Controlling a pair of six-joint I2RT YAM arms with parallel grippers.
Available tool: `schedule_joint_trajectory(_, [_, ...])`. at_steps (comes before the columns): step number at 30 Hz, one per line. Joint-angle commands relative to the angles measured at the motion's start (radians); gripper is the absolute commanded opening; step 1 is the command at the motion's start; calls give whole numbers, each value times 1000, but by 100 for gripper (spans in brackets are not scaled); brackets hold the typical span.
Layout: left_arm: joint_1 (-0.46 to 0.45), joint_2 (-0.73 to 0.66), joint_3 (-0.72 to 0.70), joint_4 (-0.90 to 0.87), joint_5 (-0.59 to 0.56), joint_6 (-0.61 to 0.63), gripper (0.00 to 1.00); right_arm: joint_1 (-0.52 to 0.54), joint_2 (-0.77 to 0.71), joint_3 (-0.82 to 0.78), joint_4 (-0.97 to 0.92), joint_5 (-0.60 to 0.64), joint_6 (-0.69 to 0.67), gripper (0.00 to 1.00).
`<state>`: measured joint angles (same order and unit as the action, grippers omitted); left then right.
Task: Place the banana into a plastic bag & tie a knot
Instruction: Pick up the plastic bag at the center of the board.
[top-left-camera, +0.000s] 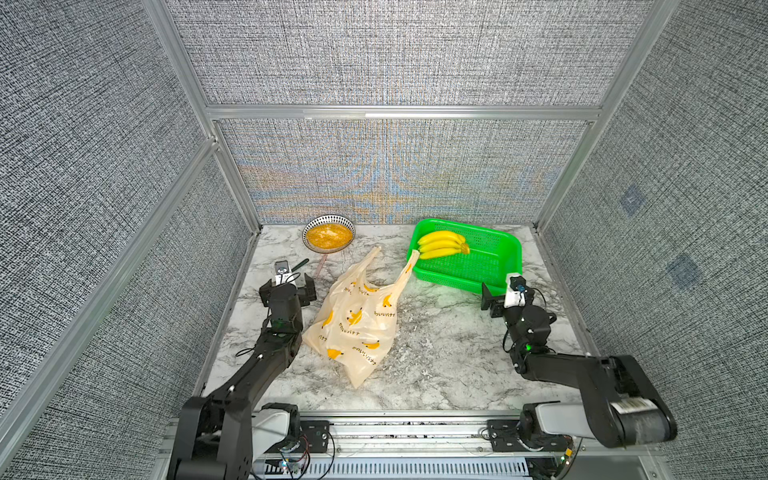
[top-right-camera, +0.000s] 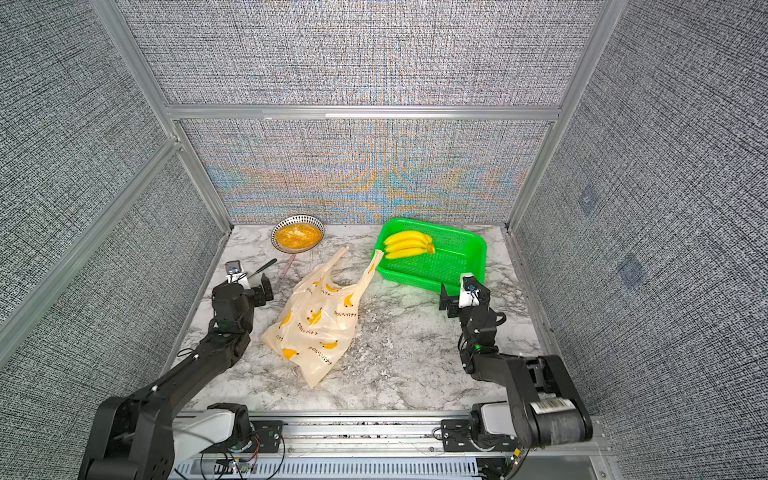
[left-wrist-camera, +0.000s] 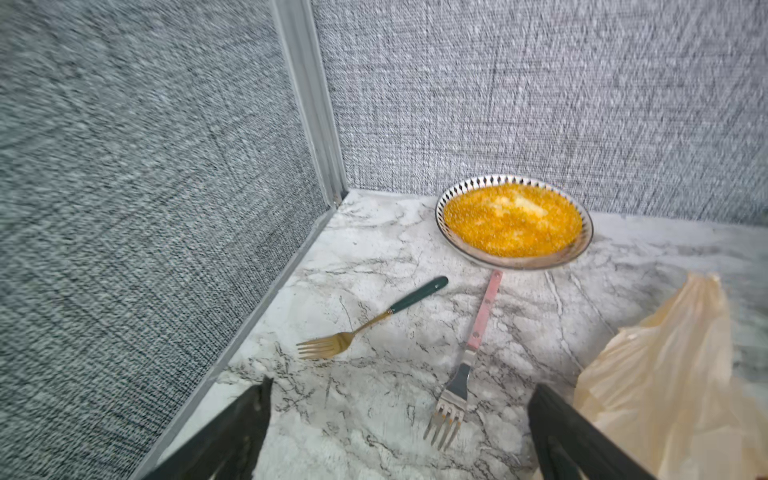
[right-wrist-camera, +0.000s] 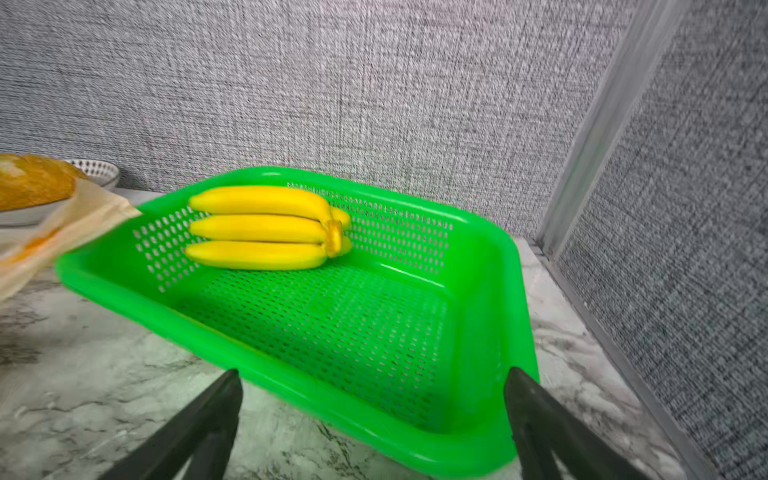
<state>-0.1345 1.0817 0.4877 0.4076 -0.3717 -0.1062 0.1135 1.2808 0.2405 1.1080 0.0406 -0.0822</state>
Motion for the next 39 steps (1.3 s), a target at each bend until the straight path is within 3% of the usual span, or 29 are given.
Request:
schedule_joint_trajectory(1, [-5,-104,63,-260,-18,-155,99,25,-117,45,-193,10,52,98])
schedule_joint_trajectory(7, [-9,-269,182,-482,183,-362,99,40,-324,184,-501,-102,332,98])
schedule_joint_trajectory(10, [-8,-301,249,-593,290,-333,99,38,-347,264,-680,-105,426,98])
schedule_joint_trajectory(12, [-8,-299,243,-553,290,-345,99,27,-331,297,-743,-149,455,98])
schedule_joint_trajectory(16, [-7,-228,270,-553,266,-502,99,-5,-298,291,-746,-307,482,98])
schedule_joint_trajectory(18, [-8,-144,307,-537,304,-538,99,-23,-284,278,-745,-334,516,98])
schedule_joint_trajectory(22, [-13,78,445,-545,506,-476,99,-99,-245,225,-653,-517,603,98])
schedule_joint_trajectory(28, [-75,480,834,-883,611,-277,99,-172,-167,166,-529,-719,704,98])
schedule_joint_trajectory(32, [-147,685,1033,-1038,577,-167,99,-203,-113,160,-501,-811,723,98])
schedule_joint_trajectory(36, [-222,891,1281,-1223,475,-62,99,-218,-95,141,-463,-852,741,98])
schedule_joint_trajectory(39, [-259,1079,1493,-1386,392,2,92,-219,-94,142,-473,-871,728,98])
